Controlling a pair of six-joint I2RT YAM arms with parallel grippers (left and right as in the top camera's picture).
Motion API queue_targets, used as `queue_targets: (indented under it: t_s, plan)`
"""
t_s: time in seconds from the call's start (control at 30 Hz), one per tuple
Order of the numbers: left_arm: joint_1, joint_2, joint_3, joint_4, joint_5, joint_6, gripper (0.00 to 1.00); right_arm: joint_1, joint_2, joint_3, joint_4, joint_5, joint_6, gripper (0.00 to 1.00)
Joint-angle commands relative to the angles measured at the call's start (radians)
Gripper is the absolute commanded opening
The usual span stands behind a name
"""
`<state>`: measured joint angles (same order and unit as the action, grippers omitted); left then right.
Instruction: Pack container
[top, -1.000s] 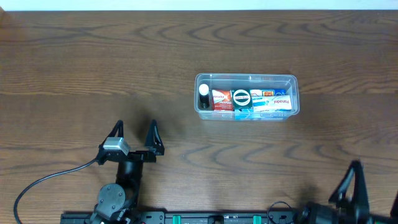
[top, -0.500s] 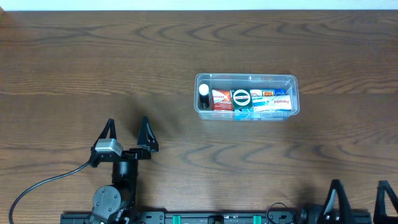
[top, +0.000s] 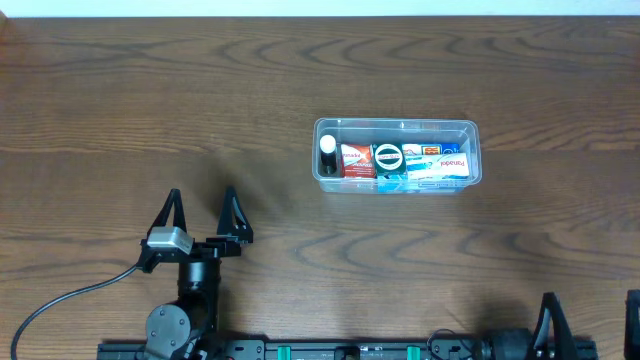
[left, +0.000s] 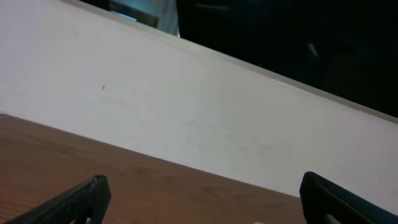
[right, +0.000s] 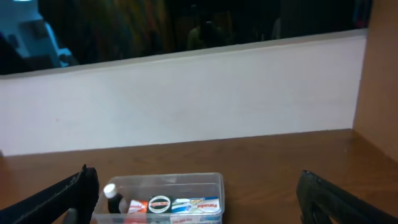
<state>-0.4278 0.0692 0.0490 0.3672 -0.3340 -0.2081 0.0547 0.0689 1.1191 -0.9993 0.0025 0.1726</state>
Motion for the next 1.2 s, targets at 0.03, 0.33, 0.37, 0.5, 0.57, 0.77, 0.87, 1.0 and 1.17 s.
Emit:
queue_targets:
  t_s: [0.03,0.33,0.37,0.5,0.57,0.77,0.87,1.0,1.17]
  plan:
    - [0.004,-0.002,-0.001,0.04,0.034,0.013,0.98,0.089,0.002,-0.003,-0.002,0.091,-0.063,0.99]
    - [0.031,-0.002,-0.002,0.048,-0.071,0.084,0.98,0.162,0.002,-0.011,-0.015,0.174,-0.062,0.99]
    - [0.038,-0.002,-0.001,0.047,-0.061,0.084,0.98,0.162,0.002,-0.014,-0.015,0.174,-0.063,0.99]
    - [0.077,-0.002,-0.002,0.047,-0.04,0.085,0.98,0.162,0.002,-0.033,-0.009,0.174,-0.062,0.99]
    - [0.103,-0.002,-0.002,0.056,-0.04,0.084,0.98,0.162,0.002,-0.047,-0.003,0.174,-0.062,0.99]
    - [0.193,-0.002,-0.001,0.095,-0.04,0.084,0.98,0.162,0.002,-0.08,0.022,0.174,-0.061,0.99]
    - [0.238,-0.002,-0.002,0.095,-0.04,0.084,0.98,0.162,0.002,-0.092,0.023,0.174,-0.033,0.99]
    - [0.289,-0.001,-0.002,0.095,0.027,0.084,0.98,0.162,0.002,-0.125,0.043,0.174,0.047,0.99]
    - [0.32,0.0,-0.002,0.095,0.083,0.084,0.98,0.162,0.003,-0.24,0.153,0.174,0.112,0.99]
